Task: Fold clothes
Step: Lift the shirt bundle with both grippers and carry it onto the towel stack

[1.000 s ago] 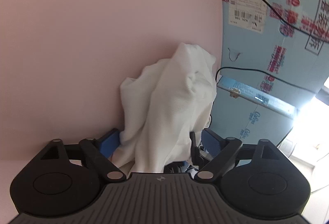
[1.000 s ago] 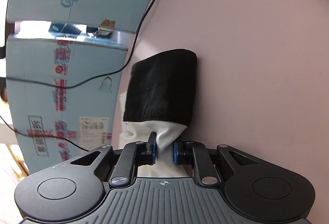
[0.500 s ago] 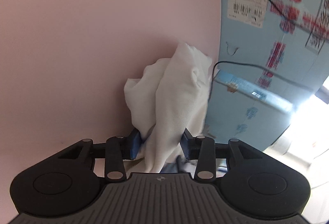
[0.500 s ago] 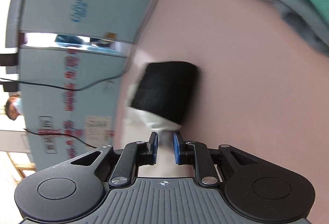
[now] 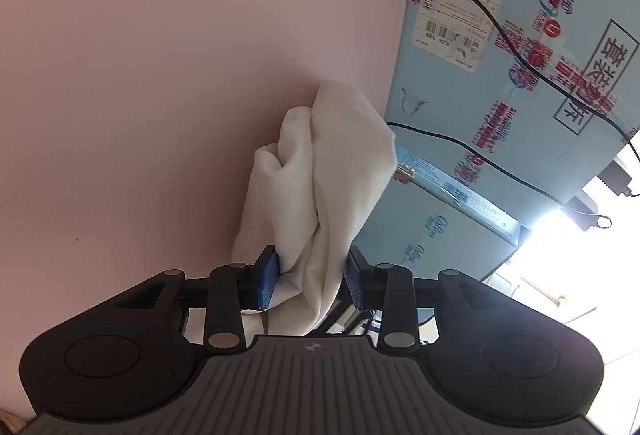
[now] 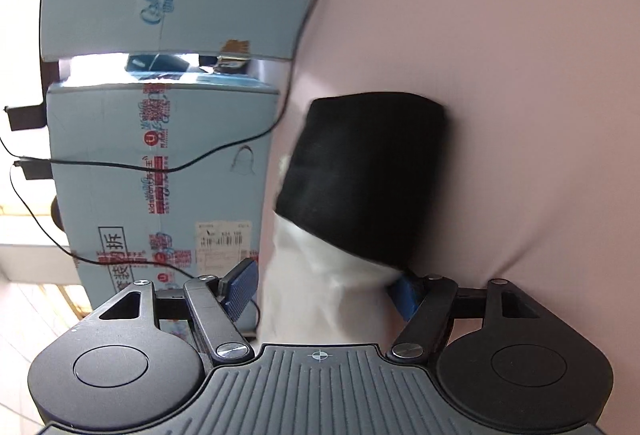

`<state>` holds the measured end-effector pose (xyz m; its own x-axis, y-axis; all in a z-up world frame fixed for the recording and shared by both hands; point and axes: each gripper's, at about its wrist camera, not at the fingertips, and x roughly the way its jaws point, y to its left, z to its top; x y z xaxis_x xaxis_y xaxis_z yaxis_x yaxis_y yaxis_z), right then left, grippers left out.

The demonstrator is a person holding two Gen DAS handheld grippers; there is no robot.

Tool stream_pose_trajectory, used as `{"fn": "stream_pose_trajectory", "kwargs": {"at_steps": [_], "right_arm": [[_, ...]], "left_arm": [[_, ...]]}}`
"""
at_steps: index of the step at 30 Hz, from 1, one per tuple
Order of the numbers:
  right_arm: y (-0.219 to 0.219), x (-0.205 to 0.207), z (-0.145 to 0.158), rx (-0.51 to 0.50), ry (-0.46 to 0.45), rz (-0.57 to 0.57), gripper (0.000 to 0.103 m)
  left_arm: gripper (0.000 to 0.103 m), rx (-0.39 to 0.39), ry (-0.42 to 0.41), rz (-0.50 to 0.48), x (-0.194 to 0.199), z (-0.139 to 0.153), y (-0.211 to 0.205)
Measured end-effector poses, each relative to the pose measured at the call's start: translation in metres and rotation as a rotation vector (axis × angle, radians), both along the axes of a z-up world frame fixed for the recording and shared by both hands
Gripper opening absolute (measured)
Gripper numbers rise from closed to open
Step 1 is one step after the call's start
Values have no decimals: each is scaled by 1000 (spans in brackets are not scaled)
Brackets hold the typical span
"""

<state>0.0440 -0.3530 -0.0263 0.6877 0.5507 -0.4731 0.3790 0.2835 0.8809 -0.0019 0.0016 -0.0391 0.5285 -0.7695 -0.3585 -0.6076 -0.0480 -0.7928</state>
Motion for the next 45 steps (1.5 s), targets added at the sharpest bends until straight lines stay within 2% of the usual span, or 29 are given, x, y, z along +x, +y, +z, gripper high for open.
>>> {"fn": "stream_pose_trajectory", "kwargs": {"at_steps": [2, 3, 4, 5, 7, 10, 14, 15, 16, 17, 18, 20, 25, 31, 36, 39, 41, 43, 45], "right_arm": [[7, 10, 6, -68, -11, 14, 66], [10, 13, 8, -114, 2, 20, 49], [13, 16, 9, -154, 18, 23, 26], [12, 16, 6, -162, 42, 12, 19], [7, 11, 0, -112, 49, -15, 15], [8, 5, 3, -117, 52, -28, 14], [16, 1, 26, -169, -4, -7, 14], [18, 0, 32, -181, -24, 1, 14], [22, 0, 42, -197, -53, 15, 14], [26, 0, 52, -211, -73, 24, 14], [28, -2, 60, -220, -90, 28, 14], [30, -6, 77, -233, -132, 28, 14], [18, -21, 105, -295, -186, -23, 14], [-24, -60, 142, -358, -250, -194, 14], [-76, -102, 182, -418, -357, -397, 14], [-109, -134, 195, -461, -400, -542, 14], [-132, -156, 190, -487, -374, -643, 14], [-155, -175, 179, -507, -321, -733, 17], [-177, -187, 155, -548, -204, -764, 22]], "left_arm": [[33, 20, 6, -10, -1, -2, 1], [34, 28, 8, -12, -2, -3, 2], [39, 42, 14, -18, -2, -3, 3], [42, 69, 24, -31, -3, -4, 4], [70, 136, 29, -74, -2, -4, 5], [76, 225, 16, -136, -1, 0, 2], [77, 223, -18, -79, -2, -5, -4], [74, 215, -31, -70, -1, -6, -7], [52, 214, -44, -82, 1, -7, -10], [37, 219, -54, -98, 3, -7, -14], [32, 210, -59, -107, 5, -8, -18], [31, 142, -55, -102, 3, -12, -24], [31, 71, -133, -165, 14, 5, -46], [31, -33, -262, -345, 42, 45, -103], [31, -87, -401, -534, 72, 87, -188], [31, -105, -459, -641, 83, 99, -246], [32, -90, -461, -721, 85, 93, -285], [34, -31, -430, -786, 80, 74, -311], [34, 52, -374, -824, 74, 52, -324]]}}
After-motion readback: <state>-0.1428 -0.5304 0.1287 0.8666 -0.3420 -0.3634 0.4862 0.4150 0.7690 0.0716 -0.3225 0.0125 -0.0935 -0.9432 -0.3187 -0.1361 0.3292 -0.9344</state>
